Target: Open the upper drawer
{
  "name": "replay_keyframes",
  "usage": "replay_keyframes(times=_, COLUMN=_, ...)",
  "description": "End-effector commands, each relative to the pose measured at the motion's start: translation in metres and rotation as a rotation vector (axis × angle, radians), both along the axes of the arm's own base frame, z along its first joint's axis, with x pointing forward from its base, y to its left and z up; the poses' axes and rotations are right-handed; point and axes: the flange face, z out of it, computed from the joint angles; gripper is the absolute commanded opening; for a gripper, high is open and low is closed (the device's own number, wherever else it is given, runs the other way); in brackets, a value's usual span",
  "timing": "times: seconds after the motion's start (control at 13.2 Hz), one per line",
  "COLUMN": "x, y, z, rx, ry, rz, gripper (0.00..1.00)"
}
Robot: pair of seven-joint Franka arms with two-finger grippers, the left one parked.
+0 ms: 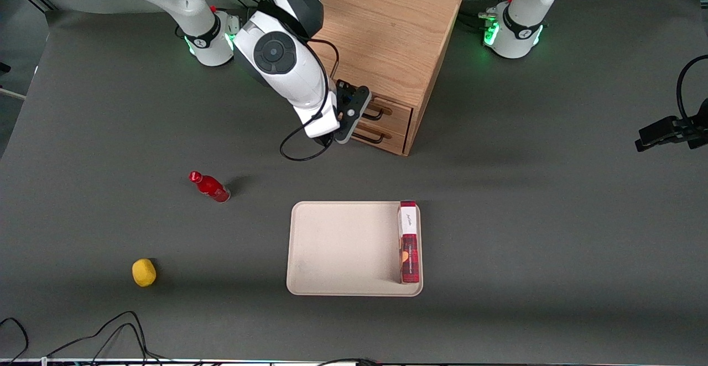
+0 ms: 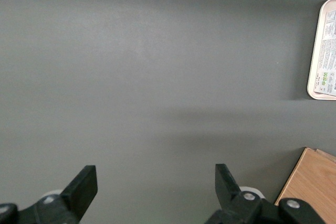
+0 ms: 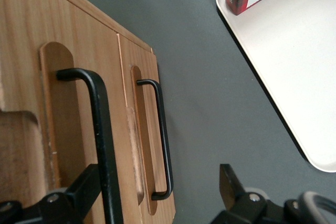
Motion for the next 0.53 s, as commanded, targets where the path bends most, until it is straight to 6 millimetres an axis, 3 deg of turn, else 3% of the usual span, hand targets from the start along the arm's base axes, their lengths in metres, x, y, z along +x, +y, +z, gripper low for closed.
replay_keyframes(times=0.0, x=0.0015, y=0.0026, z=-0.0096, rx=-0.006, ry=-0.018, rz=0.0, gripper=1.0)
replay_keyframes(times=0.45, x=0.0096, y=-0.0009, z=-0.0159, rx=-0.018, ry=-0.034, rz=0.001, gripper=1.0)
